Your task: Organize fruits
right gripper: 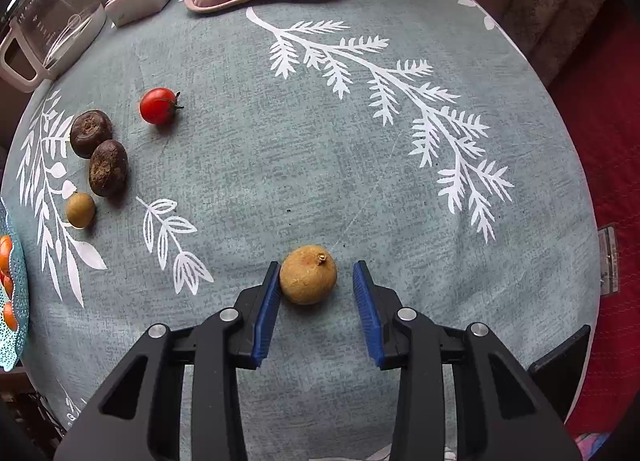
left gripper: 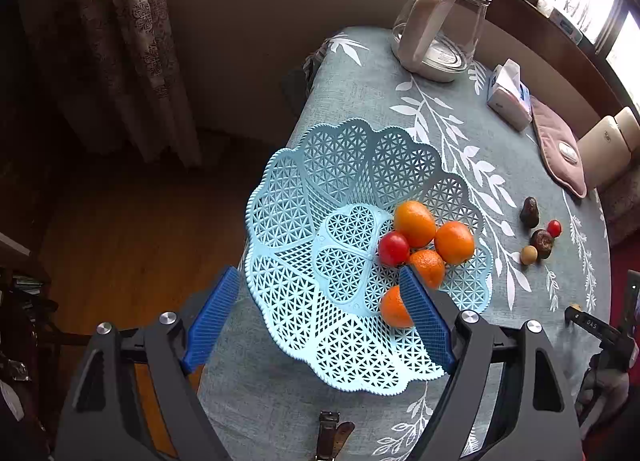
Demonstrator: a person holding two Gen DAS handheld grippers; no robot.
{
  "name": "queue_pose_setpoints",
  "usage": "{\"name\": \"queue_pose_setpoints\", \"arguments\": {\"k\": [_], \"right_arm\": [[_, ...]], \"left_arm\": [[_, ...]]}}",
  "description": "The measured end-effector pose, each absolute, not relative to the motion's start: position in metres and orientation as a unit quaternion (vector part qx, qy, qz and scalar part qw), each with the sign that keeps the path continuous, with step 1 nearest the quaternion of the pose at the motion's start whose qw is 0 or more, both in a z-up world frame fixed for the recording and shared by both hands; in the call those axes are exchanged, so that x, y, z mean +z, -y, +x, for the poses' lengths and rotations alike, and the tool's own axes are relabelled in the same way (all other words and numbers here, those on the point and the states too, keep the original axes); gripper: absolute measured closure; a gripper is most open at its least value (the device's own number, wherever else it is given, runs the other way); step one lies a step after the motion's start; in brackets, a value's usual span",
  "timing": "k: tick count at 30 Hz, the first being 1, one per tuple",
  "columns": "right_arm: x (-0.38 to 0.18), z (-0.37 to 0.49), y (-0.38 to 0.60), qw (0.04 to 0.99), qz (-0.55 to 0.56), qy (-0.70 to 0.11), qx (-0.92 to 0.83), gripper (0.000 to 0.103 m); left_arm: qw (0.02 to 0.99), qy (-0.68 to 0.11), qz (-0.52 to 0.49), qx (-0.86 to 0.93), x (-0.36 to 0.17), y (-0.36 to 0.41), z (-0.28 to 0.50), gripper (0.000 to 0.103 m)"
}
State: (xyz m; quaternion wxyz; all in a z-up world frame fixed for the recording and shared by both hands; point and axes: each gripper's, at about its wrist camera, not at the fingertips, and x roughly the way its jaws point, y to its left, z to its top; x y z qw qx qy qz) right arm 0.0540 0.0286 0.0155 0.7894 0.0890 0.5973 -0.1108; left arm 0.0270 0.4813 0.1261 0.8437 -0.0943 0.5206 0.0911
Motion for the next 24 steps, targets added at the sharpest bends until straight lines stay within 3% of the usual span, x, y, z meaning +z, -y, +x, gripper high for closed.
{"name": "queue_pose_setpoints", "arguments": {"k": [3, 10, 24], "right_arm": [[0.016, 0.059, -0.033, 0.79, 0.084, -0.599, -0.101, 0.075], [0.034, 0.07, -0.057, 0.794, 0.113, -0.595, -0.051, 0.076], [0.093, 0.097, -0.227, 0.796, 0.066, -0.577, 0.167, 0.076]], "left_arm": [[0.843, -0.52, -0.097, 0.096, 0.127, -0.483, 0.026, 0.02], [0.843, -0.519, -0.101, 0.096, 0.127, -0.481, 0.028, 0.02], [0.843, -0.514, -0.115, 0.107, 0.128, -0.499, 0.028, 0.02]]}}
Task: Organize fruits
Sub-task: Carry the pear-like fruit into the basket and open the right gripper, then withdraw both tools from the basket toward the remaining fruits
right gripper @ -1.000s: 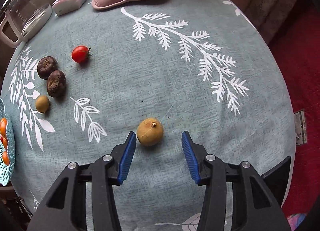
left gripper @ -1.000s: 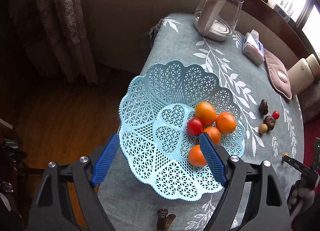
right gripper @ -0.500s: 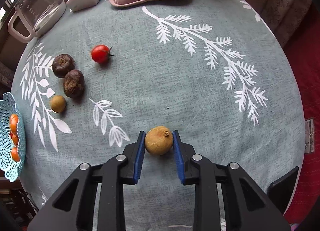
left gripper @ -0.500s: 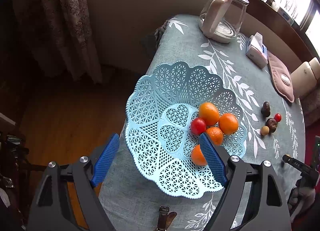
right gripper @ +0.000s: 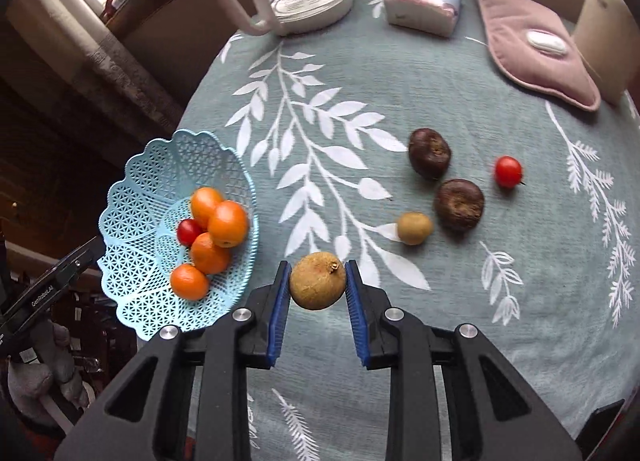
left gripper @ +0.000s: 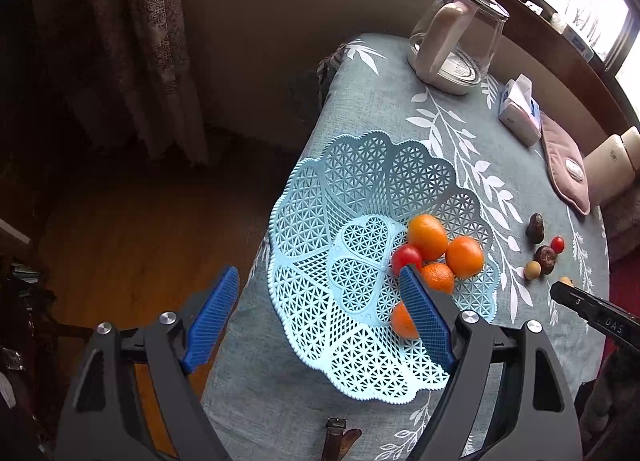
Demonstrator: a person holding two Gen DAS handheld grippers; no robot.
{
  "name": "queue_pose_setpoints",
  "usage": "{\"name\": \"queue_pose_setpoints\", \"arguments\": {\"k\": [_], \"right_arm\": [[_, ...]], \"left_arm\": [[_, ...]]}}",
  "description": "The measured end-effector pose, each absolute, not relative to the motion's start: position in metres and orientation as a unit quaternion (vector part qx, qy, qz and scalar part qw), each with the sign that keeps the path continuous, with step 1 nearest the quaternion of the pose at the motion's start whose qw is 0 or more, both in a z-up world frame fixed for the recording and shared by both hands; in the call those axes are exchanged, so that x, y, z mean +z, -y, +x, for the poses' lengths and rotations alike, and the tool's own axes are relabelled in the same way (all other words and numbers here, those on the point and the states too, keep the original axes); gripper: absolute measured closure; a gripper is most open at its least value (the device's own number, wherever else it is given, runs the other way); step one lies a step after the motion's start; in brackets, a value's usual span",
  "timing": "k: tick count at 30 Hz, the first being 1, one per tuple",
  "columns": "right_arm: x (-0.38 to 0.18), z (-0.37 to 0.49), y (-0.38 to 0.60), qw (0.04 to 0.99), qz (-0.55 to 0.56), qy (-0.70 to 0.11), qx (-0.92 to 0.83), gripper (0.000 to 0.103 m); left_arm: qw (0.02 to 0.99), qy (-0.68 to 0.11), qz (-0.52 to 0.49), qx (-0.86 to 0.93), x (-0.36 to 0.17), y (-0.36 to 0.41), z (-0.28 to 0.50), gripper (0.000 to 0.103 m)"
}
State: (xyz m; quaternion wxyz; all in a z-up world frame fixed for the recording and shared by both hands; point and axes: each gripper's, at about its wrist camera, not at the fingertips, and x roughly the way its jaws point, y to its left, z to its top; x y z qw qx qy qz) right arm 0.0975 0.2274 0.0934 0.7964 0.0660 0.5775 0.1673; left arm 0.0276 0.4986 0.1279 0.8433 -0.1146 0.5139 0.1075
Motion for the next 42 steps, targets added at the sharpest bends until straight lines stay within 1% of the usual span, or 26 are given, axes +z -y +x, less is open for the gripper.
{"name": "queue_pose_setpoints", "arguments": {"k": [10, 17, 20, 21, 23, 29, 36, 37, 40, 42], "right_arm": [[0.106, 0.086, -0.334, 0.763, 0.007, -0.58, 0.286, 0.076], [0.108, 0.078, -0.382, 0.745, -0.03, -0.579, 0.328, 0.076], [0.11, 0.075, -0.392, 0.745, -0.036, -0.576, 0.334, 0.074], [0.11, 0.075, -0.394, 0.745, -0.037, -0.576, 0.335, 0.07], [0.112, 0.074, -0.391, 0.751, -0.035, -0.572, 0.329, 0.061], [0.108, 0.082, -0.362, 0.763, -0.003, -0.577, 0.291, 0.06], [0.103, 0.09, -0.315, 0.78, 0.037, -0.581, 0.227, 0.06], [0.103, 0.091, -0.308, 0.783, 0.043, -0.581, 0.218, 0.059], [0.102, 0.092, -0.286, 0.791, 0.058, -0.578, 0.191, 0.052], [0.102, 0.091, -0.272, 0.796, 0.065, -0.577, 0.174, 0.051]], "left_arm": [[0.84, -0.509, -0.137, 0.127, 0.132, -0.525, 0.017, 0.02], [0.841, -0.498, -0.155, 0.146, 0.139, -0.546, 0.01, 0.02], [0.842, -0.492, -0.159, 0.151, 0.145, -0.551, 0.008, 0.02], [0.843, -0.49, -0.16, 0.152, 0.146, -0.552, 0.007, 0.02], [0.844, -0.488, -0.162, 0.154, 0.148, -0.553, 0.007, 0.019], [0.842, -0.495, -0.156, 0.146, 0.144, -0.549, 0.012, 0.019], [0.848, -0.498, -0.139, 0.115, 0.146, -0.526, 0.031, 0.019], [0.849, -0.498, -0.134, 0.113, 0.146, -0.522, 0.033, 0.019], [0.854, -0.496, -0.108, 0.11, 0.148, -0.507, 0.039, 0.019], [0.857, -0.496, -0.091, 0.107, 0.149, -0.496, 0.043, 0.019]]}}
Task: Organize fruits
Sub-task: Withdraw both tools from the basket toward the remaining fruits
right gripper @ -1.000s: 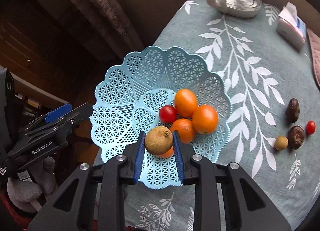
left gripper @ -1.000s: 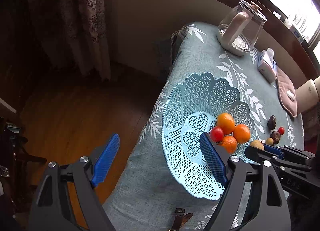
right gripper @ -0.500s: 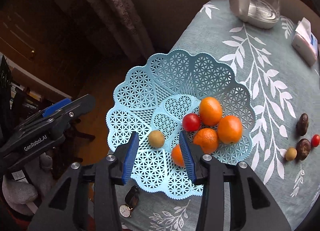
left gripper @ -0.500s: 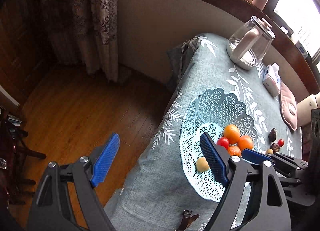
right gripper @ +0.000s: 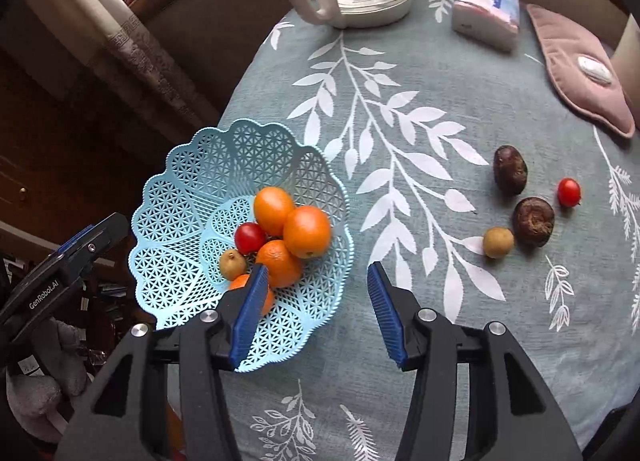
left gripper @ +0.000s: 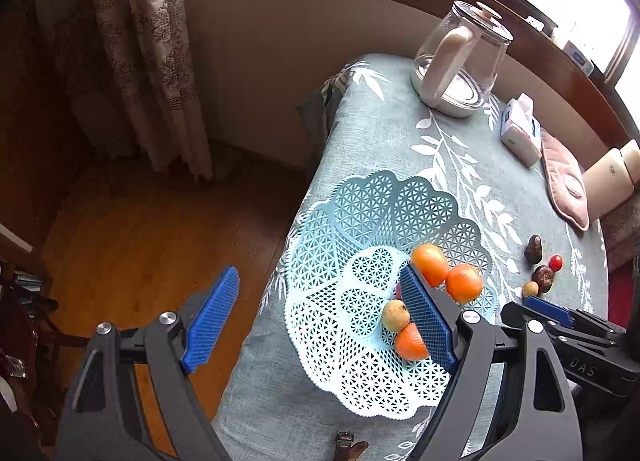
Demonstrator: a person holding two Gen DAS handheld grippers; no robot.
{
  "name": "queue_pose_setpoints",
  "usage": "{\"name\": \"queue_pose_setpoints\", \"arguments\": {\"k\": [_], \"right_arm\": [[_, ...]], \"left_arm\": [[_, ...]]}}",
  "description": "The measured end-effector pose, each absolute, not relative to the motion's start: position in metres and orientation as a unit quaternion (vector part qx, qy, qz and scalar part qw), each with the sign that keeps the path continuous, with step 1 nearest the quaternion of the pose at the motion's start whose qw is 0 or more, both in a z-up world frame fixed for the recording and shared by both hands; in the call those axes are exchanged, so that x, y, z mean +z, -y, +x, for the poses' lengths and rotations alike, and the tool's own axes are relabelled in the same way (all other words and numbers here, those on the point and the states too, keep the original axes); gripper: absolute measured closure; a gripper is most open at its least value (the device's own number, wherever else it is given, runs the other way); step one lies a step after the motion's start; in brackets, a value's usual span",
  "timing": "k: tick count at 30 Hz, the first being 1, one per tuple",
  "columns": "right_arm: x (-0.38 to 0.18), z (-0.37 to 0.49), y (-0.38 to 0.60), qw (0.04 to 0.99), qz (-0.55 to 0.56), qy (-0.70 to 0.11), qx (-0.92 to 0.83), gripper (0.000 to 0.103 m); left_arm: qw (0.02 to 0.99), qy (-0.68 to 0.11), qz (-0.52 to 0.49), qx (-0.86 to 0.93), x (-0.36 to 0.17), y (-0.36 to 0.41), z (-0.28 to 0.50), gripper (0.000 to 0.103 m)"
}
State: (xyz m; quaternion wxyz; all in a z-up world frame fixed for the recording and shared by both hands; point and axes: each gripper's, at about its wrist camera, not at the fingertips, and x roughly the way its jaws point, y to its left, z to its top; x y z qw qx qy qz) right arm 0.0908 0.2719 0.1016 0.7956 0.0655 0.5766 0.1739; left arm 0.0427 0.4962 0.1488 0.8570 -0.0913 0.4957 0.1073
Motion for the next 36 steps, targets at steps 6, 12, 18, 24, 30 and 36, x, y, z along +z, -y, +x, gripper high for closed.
{"name": "queue_pose_setpoints", "arguments": {"k": [6, 12, 18, 24, 30, 36], "right_arm": [[0.091, 0.091, -0.226, 0.794, 0.088, -0.585, 0.137, 0.051], [0.089, 0.088, -0.186, 0.795, 0.101, -0.585, 0.127, 0.051], [0.087, 0.083, -0.138, 0.794, 0.113, -0.586, 0.113, 0.051], [0.085, 0.079, -0.086, 0.797, 0.13, -0.582, 0.094, 0.051], [0.084, 0.074, -0.037, 0.801, 0.141, -0.577, 0.076, 0.051], [0.075, 0.069, 0.0, 0.797, 0.139, -0.584, 0.065, 0.051]], "left_arm": [[0.86, -0.493, -0.081, 0.104, 0.154, -0.47, 0.044, 0.019], [0.859, -0.494, -0.075, 0.116, 0.159, -0.443, 0.035, 0.019], [0.861, -0.489, -0.071, 0.118, 0.165, -0.408, 0.031, 0.019], [0.866, -0.485, -0.06, 0.105, 0.171, -0.364, 0.031, 0.019], [0.871, -0.479, -0.054, 0.094, 0.173, -0.324, 0.033, 0.019], [0.869, -0.485, -0.049, 0.078, 0.162, -0.284, 0.039, 0.019]]}}
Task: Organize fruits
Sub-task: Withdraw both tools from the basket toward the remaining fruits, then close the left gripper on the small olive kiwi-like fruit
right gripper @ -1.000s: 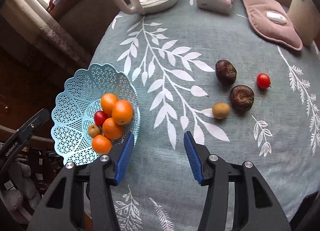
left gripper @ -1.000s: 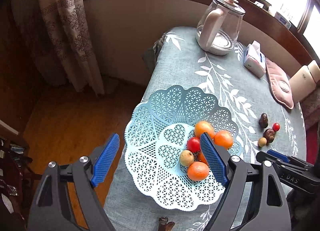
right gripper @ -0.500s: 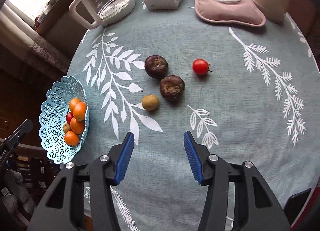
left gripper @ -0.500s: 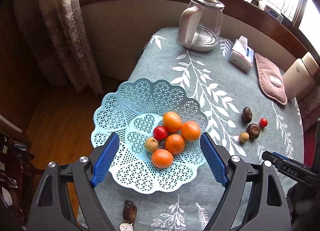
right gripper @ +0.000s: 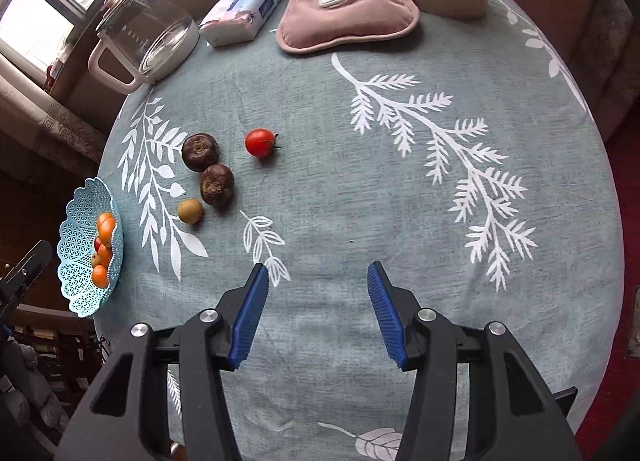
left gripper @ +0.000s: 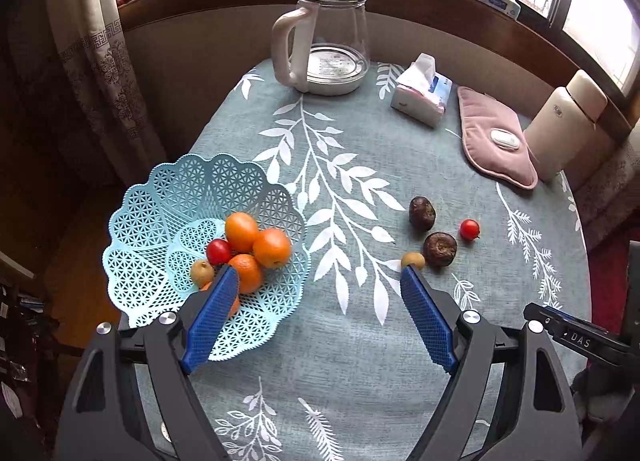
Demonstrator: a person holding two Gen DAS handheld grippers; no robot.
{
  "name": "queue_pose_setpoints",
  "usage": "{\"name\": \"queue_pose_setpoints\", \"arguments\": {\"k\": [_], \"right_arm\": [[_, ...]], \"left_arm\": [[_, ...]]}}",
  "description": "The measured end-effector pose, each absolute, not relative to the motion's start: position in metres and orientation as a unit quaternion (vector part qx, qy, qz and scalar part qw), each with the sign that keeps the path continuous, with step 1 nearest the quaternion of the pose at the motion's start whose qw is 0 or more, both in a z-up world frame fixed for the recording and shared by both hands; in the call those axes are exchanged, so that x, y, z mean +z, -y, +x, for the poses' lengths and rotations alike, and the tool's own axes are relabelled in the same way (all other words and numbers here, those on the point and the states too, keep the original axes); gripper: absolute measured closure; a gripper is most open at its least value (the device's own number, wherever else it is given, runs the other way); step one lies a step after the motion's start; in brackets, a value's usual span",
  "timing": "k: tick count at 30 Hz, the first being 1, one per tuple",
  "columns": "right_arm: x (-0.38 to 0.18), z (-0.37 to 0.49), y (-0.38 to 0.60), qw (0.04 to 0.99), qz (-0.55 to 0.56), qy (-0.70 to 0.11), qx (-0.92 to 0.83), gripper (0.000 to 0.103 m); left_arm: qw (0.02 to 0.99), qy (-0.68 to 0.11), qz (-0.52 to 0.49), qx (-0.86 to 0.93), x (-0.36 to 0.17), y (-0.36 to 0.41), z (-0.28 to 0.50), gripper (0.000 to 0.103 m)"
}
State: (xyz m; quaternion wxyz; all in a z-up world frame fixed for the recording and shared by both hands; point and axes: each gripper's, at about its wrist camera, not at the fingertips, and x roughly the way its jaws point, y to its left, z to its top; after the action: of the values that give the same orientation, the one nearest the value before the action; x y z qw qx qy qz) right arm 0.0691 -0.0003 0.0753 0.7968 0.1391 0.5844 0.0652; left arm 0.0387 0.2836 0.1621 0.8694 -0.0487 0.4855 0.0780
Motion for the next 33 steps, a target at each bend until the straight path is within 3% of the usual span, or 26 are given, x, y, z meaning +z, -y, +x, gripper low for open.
{"name": "queue_pose_setpoints", "arguments": {"k": [26, 33], "right_arm": [[0.045, 0.071, 0.078, 0.778, 0.146, -0.61, 0.039, 0.051], [0.037, 0.076, 0.078, 0.77, 0.147, -0.619, 0.04, 0.051]], "left_arm": [[0.84, -0.542, -0.028, 0.006, 0.08, -0.195, 0.098, 0.02], [0.829, -0.559, -0.02, -0.001, 0.062, -0.195, 0.113, 0.036]]}}
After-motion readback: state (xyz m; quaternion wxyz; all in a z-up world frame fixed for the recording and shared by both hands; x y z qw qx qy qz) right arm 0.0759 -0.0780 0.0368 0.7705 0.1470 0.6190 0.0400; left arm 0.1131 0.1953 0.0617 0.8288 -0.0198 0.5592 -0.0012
